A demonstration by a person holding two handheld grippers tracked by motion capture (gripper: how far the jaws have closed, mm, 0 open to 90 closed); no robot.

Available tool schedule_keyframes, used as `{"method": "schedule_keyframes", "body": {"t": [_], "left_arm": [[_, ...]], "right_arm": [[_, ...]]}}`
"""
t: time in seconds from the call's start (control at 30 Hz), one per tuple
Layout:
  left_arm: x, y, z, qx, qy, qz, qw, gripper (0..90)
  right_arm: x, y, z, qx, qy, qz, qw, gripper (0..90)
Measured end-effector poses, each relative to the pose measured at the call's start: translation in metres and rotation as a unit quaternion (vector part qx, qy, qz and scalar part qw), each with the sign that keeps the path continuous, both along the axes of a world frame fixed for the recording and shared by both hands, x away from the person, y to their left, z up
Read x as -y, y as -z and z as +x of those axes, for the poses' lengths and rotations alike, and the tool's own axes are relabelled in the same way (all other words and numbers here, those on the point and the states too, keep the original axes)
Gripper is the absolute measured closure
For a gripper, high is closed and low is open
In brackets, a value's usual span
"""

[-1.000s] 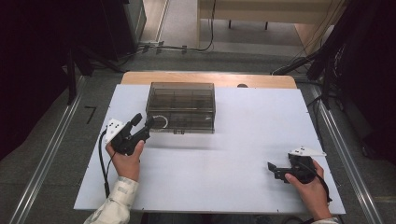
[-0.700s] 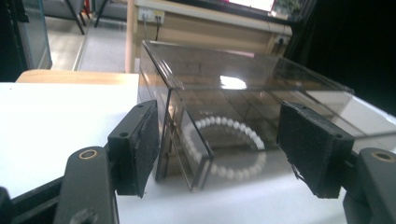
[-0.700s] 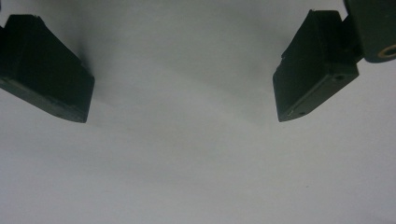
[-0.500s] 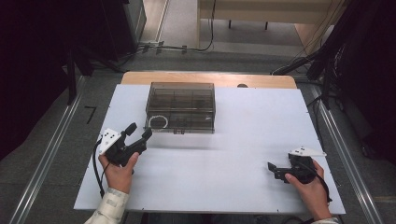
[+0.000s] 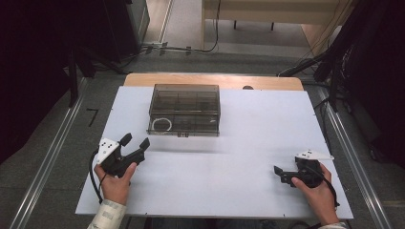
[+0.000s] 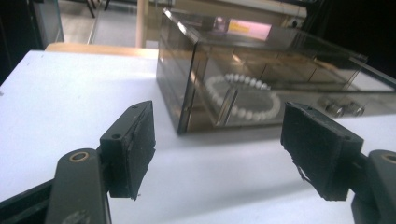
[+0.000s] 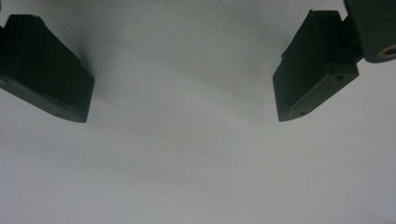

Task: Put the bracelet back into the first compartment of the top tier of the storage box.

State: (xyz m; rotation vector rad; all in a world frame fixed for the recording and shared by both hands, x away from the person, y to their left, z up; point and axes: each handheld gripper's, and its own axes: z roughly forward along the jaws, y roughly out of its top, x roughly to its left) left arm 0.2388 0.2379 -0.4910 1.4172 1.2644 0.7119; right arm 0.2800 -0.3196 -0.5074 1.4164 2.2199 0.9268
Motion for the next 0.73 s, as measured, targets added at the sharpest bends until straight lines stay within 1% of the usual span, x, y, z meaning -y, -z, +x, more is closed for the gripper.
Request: {"method": "schedule_keyframes", "body": {"t": [0.13,0.23,0.4,0.57,0.7,0.73], "left_arm": [[-0.003,0.004,-0.004,-0.012,-0.003,0.002,0.9999,27.5],[-0.005,0.005,-0.006,-0.018,-0.004,0.009,0.9998,27.6],[-0.007,0.009,-0.006,-0.038,-0.005,0.016,0.9991,27.2],[-0.006,0.012,-0.005,-0.059,-0.003,0.021,0.9980,26.1],[-0.006,0.014,-0.005,-0.079,-0.003,0.029,0.9965,26.1],[-0.006,0.014,-0.005,-0.079,-0.003,0.029,0.9965,26.1]], "right_arm": [[0.000,0.000,0.000,0.000,0.000,0.000,1.0000,3.8],[0.000,0.000,0.000,0.000,0.000,0.000,1.0000,3.8],[0.000,0.000,0.000,0.000,0.001,0.000,1.0000,3.8],[0.001,0.000,0.000,0.000,0.001,0.001,1.0000,3.8],[0.001,0.000,0.000,0.000,0.001,0.000,1.0000,3.8],[0.001,0.000,0.000,0.001,0.001,0.000,1.0000,3.8]]}}
